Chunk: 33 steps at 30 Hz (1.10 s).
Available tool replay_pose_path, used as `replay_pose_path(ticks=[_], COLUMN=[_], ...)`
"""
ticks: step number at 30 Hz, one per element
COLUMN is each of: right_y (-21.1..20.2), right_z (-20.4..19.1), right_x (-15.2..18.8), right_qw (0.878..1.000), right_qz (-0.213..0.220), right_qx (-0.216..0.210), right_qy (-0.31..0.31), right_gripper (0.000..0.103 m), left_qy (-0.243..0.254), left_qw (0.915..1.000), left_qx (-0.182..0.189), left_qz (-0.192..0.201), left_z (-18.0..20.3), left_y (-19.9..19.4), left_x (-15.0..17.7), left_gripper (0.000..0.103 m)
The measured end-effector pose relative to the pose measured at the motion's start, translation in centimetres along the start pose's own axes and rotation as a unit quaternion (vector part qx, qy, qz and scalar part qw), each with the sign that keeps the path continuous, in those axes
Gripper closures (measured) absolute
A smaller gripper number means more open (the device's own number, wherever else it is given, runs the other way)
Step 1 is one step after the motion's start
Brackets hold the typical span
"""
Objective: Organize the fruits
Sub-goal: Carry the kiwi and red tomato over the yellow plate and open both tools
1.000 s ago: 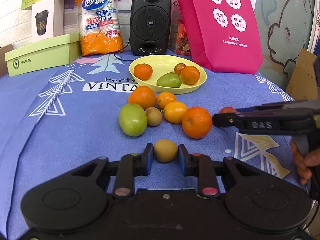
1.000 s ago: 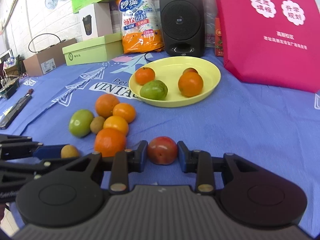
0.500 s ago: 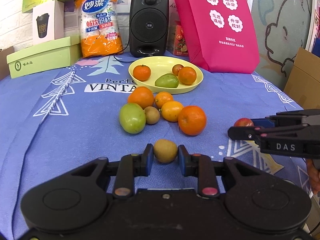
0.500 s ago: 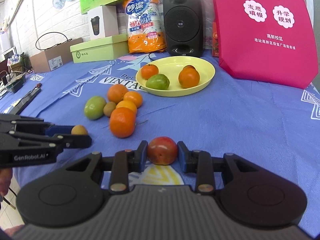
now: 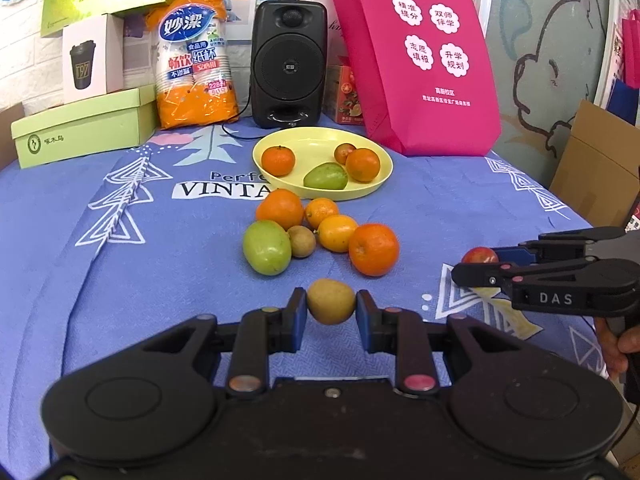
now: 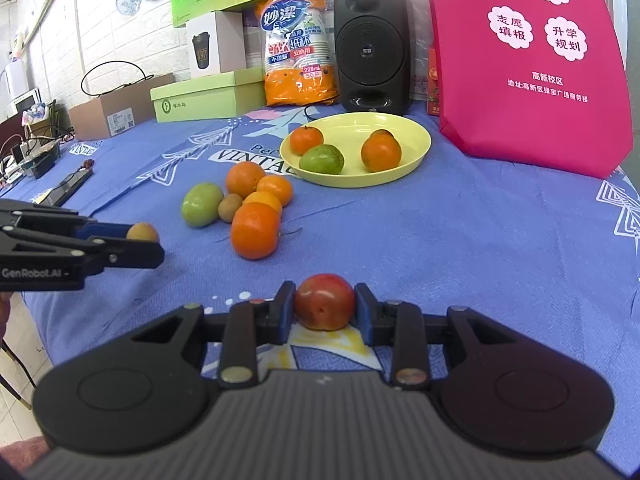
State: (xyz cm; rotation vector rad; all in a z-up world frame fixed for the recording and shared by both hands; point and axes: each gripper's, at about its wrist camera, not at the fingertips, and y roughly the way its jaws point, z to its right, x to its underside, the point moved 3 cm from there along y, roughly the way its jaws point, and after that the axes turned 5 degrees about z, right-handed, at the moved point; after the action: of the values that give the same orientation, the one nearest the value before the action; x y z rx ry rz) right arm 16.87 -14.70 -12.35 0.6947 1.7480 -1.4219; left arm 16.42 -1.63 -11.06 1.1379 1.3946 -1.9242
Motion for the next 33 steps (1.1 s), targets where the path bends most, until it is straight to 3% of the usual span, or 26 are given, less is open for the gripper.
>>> replay_pose_path(ticks=[4, 9, 17, 22, 29, 33], right_y=[0.3, 1.4, 6.0, 10.3, 14.7, 15.8], right_z=[0.5, 0.6, 1.7, 2.9, 4.5, 4.5], right_x=[-1.0, -3.7, -9.3, -12.1, -13.9, -14.1], right_qw=[1.000, 0.999, 0.997, 0.997, 0.999, 0.998], right_qz=[0.007, 0.020, 0.037, 0.024, 0.010, 0.005], right_qx=[0.004, 0.007, 0.001, 0.013, 0.008, 0.005], right_qy=[-0.004, -0.038, -0.061, -0.071, -0.052, -0.056], right_gripper=[0.072, 0.072, 0.072, 0.072, 0.072, 0.072], left_qy=[0.024, 0.068, 0.066, 0.048, 0.040, 0.030], left_qw=[0.9997, 0.9974, 0.9976, 0.9985, 0.9982, 0.9981], left_qx=[-0.005, -0.013, -0.015, -0.025, -0.036, -0.040], left_qz=[0.007, 0.023, 0.013, 0.005, -0.024, -0.034], left_z=[-0.3, -0.6, -1.8, -2.4, -2.5, -3.0], left_y=[0.6, 3.3, 11.7, 16.6, 22.4, 23.9], left_x=[-1.7, -6.0, -11.9, -14.6, -16.4, -16.2], left_gripper=[0.077, 0.077, 0.077, 0.077, 0.076, 0.076])
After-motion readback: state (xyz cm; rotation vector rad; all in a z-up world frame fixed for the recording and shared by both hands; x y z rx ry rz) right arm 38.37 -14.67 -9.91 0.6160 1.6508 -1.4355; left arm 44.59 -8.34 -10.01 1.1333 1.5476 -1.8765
